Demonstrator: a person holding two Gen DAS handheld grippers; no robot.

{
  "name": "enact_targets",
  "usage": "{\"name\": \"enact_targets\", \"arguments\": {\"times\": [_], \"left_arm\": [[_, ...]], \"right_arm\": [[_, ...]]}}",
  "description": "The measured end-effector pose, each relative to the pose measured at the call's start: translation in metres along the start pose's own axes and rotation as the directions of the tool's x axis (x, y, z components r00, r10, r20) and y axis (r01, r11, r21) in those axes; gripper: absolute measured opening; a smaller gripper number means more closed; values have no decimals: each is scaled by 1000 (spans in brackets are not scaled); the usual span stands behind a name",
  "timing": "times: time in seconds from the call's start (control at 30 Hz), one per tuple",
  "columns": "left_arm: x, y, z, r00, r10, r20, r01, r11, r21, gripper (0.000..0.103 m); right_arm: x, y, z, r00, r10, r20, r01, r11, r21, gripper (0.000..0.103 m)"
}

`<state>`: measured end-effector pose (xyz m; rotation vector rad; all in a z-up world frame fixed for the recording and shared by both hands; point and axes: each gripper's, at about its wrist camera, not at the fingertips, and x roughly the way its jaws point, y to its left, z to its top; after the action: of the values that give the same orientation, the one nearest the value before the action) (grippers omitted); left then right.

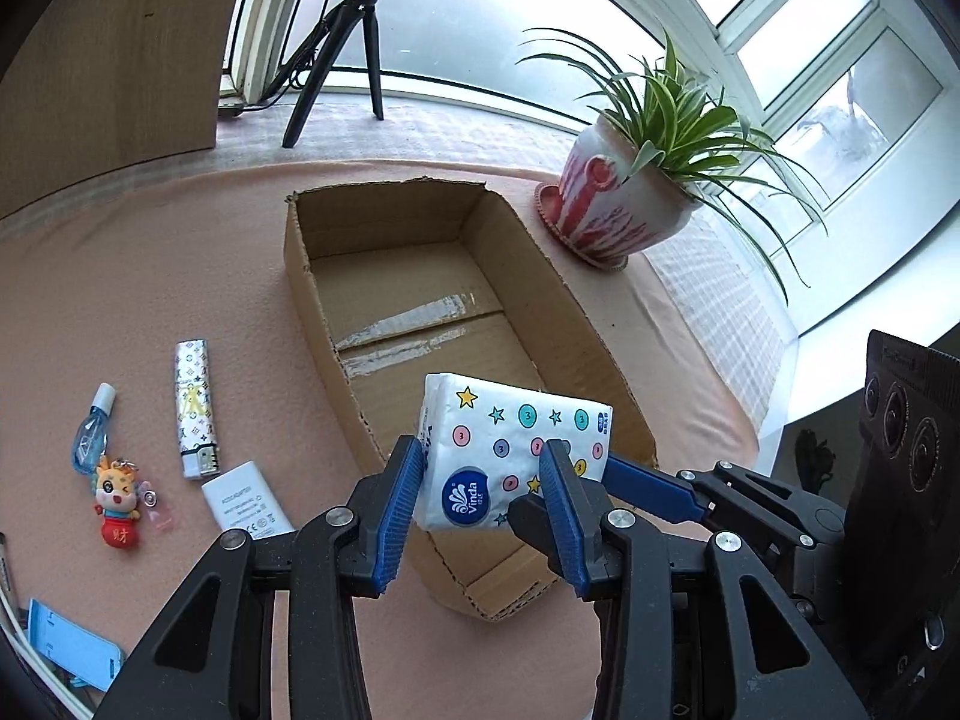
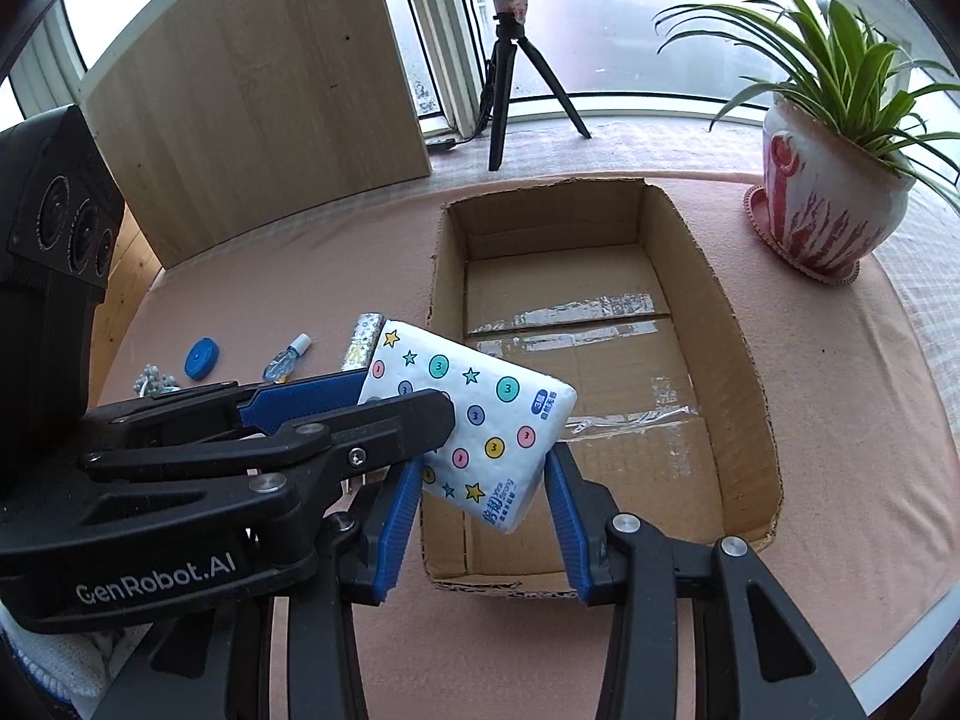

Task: Organize objects
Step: 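Lower the tissue pack into the box and open the left tool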

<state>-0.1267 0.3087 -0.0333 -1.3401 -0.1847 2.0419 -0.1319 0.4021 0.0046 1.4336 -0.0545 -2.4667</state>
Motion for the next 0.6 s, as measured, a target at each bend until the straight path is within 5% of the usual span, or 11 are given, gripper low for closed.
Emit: {"name": "enact_targets", "arguments": {"times": [0.2,0.27,0.33,0.43,0.6], "left_arm": [[17,-11,6,1000,-2,-8,2,1000,9,44],[21,-10,8,1000,14,-9,-13,1000,5,52],[22,-5,8,999,46,-16,-46,999,-7,80],[18,3,5,998,65,-6,-65,998,-17,80],[1,22,1,995,100,9,-100,994,-43,80]], "right_arm": [[0,-20,1,1000,-22,-1,22,1000,15,39],[-1,-23,1,1000,-28,-1,28,1000,12,39],[0,-24,2,999,-41,-2,41,999,0,39],[2,-24,1,998,-66,-3,66,998,-11,49],[4,-23,0,999,-43,-8,43,999,6,49]]}}
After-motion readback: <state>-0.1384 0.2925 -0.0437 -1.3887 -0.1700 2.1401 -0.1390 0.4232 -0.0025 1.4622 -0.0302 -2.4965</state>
